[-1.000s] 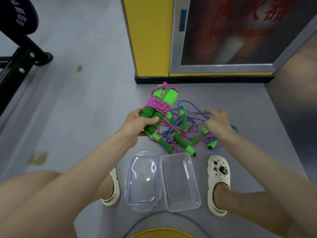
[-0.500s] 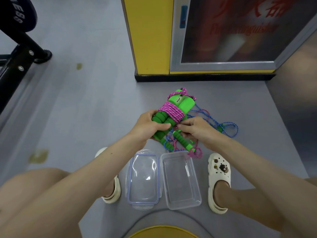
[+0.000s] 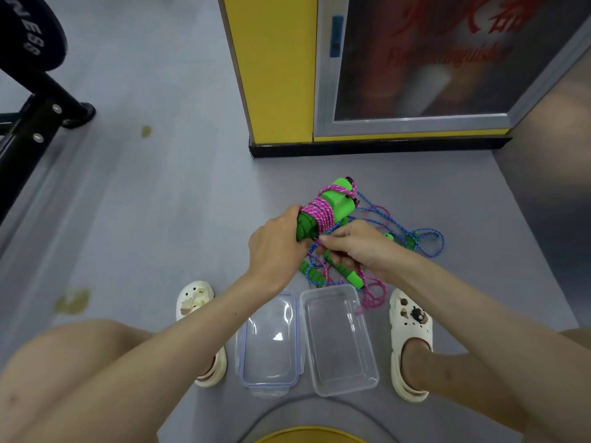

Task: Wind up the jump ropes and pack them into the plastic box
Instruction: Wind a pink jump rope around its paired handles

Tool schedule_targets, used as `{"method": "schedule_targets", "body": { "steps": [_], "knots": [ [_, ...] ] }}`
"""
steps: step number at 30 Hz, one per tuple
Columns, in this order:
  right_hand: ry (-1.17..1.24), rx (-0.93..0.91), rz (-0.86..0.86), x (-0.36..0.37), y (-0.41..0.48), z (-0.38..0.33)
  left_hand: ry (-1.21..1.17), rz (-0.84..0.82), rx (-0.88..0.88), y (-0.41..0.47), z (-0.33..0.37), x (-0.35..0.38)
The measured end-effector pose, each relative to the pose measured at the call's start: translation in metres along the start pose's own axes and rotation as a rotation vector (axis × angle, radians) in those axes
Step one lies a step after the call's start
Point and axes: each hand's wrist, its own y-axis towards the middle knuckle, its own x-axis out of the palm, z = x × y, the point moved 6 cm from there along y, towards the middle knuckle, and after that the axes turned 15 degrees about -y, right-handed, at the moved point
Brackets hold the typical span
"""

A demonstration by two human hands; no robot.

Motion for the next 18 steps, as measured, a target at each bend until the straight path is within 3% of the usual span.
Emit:
{"method": "schedule_targets", "body": {
  "steps": [8, 11, 18],
  "knots": [
    [0.038, -0.010, -0.025, -0.003, 0.000, -0.009, 0.190, 0.060, 0.218, -0.005, 0.017, 0.009],
    [0.057, 0.040, 0.044, -0.007, 0.002, -0.008, 0.204, 0.069, 0.244, -0.004, 0.018, 0.015],
    [0.281, 0.136, 0.280, -0.028, 0.002, 0.003, -0.132, -0.166, 0.195, -0.010, 0.023, 0.033]
  ]
}}
